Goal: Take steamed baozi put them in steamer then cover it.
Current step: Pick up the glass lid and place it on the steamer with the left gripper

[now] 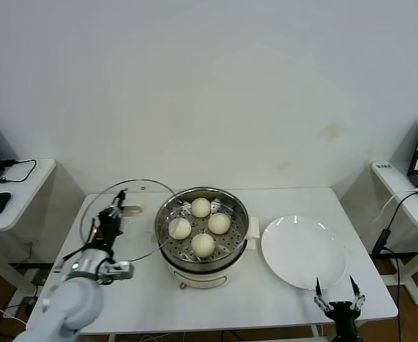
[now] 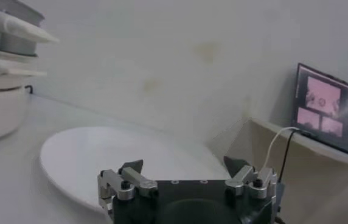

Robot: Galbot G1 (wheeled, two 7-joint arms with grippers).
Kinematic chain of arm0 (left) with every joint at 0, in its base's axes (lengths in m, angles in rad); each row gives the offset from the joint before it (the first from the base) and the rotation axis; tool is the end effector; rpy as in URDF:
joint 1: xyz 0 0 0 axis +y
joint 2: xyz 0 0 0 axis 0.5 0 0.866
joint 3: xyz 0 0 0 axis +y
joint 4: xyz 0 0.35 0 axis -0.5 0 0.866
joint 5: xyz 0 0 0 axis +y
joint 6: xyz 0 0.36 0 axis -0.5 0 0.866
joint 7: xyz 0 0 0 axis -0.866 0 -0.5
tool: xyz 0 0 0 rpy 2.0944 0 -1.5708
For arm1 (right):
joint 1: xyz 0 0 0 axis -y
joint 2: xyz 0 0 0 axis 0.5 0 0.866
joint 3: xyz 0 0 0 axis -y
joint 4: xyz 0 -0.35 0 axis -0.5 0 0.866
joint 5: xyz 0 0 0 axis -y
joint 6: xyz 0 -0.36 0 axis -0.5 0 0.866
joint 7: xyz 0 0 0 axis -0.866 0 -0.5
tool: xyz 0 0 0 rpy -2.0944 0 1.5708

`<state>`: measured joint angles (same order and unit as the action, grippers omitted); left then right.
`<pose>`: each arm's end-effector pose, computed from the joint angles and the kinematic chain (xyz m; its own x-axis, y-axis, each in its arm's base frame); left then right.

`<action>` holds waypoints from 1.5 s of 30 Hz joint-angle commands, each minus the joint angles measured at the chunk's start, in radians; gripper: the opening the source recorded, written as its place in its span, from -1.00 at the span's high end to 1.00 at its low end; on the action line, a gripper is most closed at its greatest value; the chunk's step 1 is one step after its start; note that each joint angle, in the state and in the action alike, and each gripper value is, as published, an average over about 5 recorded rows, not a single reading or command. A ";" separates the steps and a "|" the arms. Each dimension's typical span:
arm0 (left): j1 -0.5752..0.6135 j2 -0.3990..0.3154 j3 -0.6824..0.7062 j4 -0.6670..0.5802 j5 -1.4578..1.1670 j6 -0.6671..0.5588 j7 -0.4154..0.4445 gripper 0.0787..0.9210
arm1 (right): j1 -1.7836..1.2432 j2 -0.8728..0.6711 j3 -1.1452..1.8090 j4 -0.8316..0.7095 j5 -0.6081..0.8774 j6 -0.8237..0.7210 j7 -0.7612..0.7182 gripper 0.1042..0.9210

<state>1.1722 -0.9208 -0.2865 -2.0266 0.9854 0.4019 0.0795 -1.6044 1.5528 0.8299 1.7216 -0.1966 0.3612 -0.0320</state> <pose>0.2870 0.0555 -0.2361 -0.9983 0.0510 -0.0266 -0.0246 0.0393 0.9989 0.1326 -0.1126 -0.4289 -0.9860 0.1590 0.0492 0.1324 0.9282 -0.3478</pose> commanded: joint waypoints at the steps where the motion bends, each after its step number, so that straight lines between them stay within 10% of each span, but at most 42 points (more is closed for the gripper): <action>1: -0.181 -0.167 0.241 0.007 0.148 0.144 0.129 0.84 | 0.015 0.022 -0.014 -0.013 -0.100 0.017 0.033 -0.76; 23: -0.253 -0.413 0.359 0.171 0.389 0.147 0.216 0.84 | 0.028 0.024 -0.052 -0.042 -0.120 0.020 0.039 -0.76; 45: -0.208 -0.432 0.339 0.207 0.422 0.123 0.207 0.84 | 0.022 0.023 -0.062 -0.046 -0.126 0.027 0.037 -0.76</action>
<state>0.9578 -1.3378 0.0460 -1.8282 1.3935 0.5250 0.2809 -1.5823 1.5748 0.7692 1.6773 -0.3194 0.3871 0.0044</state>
